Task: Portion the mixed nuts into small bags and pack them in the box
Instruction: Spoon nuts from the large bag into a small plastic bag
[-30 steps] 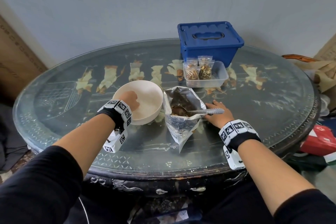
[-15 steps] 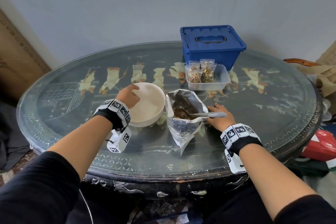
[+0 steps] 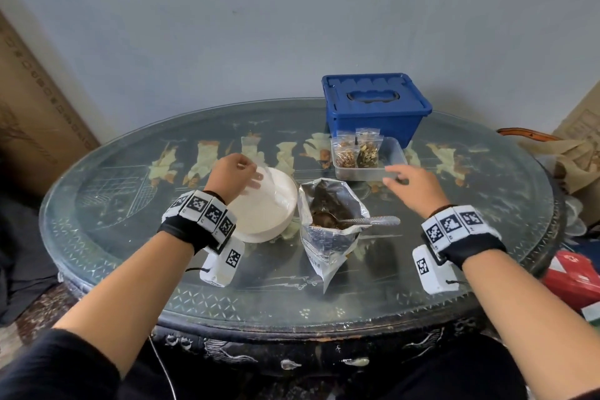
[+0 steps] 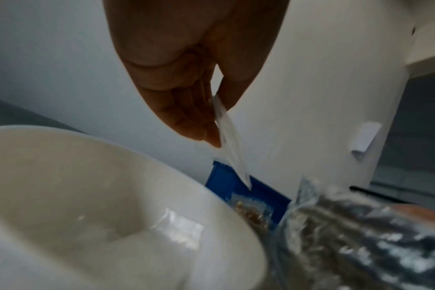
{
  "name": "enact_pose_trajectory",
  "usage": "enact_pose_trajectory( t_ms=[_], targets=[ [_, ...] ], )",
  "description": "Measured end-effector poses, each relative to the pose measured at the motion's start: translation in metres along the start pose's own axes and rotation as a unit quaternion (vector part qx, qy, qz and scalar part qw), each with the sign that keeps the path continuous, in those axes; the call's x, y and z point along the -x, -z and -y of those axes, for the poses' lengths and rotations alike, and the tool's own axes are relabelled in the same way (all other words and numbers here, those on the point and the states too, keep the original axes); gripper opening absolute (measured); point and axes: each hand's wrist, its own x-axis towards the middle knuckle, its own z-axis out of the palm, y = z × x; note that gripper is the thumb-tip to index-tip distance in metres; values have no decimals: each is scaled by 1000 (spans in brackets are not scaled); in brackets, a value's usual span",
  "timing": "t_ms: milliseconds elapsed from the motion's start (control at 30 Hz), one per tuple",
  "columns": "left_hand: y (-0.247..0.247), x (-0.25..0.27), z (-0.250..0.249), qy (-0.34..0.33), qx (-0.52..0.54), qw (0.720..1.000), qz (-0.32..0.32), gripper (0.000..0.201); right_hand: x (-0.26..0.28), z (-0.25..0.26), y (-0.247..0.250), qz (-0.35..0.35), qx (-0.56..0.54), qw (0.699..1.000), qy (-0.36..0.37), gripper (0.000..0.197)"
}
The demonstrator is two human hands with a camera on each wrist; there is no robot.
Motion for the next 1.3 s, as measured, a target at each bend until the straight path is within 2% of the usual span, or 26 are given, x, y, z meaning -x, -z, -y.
enact_pose_trajectory(
  t_ms=[100,200,300,400,467,567,733,800,833,900,933,1000,1067,1133,1300],
  targets=[
    [4,15,-16,-5,74,997,1,12,0,36,33,-17,-13,999,46,32],
    [3,31,-32,-11,110,994,17,11,7,76,51,-6,-19,994,106,34],
    [0,43,-48,-7,164,986,35,11,21,111,51,49,8,987,152,33],
    [-3,52,-61,3,221,974,49,11,35,134,36,130,92,966,203,38],
    [-4,58,-68,10,256,965,60,8,40,139,20,144,121,957,220,44],
    [-3,63,-72,21,293,954,61,9,45,142,1,100,128,957,239,43],
    [-1,72,-70,38,329,940,81,15,53,139,-12,-2,56,953,299,14],
    [-4,75,-67,33,312,947,74,20,56,137,-15,-28,28,959,282,13],
    [-7,76,-63,20,275,960,55,22,58,137,-17,-43,10,963,267,14],
    [-14,80,-50,-40,140,989,7,23,63,135,-20,-72,-35,970,229,17],
    [-18,83,-40,-77,68,995,-8,25,68,134,-23,-79,-58,973,209,18],
    [-26,93,-22,-146,-19,989,-2,39,77,133,-31,-85,-96,977,173,17],
    [-32,102,-7,-210,-38,977,14,62,85,130,-41,-92,-118,978,146,16],
    [-37,110,1,-249,-30,968,3,77,92,127,-49,-92,-139,978,126,15],
    [-38,116,9,-248,-68,966,-21,73,105,122,-56,-74,-160,978,110,14]
  ],
)
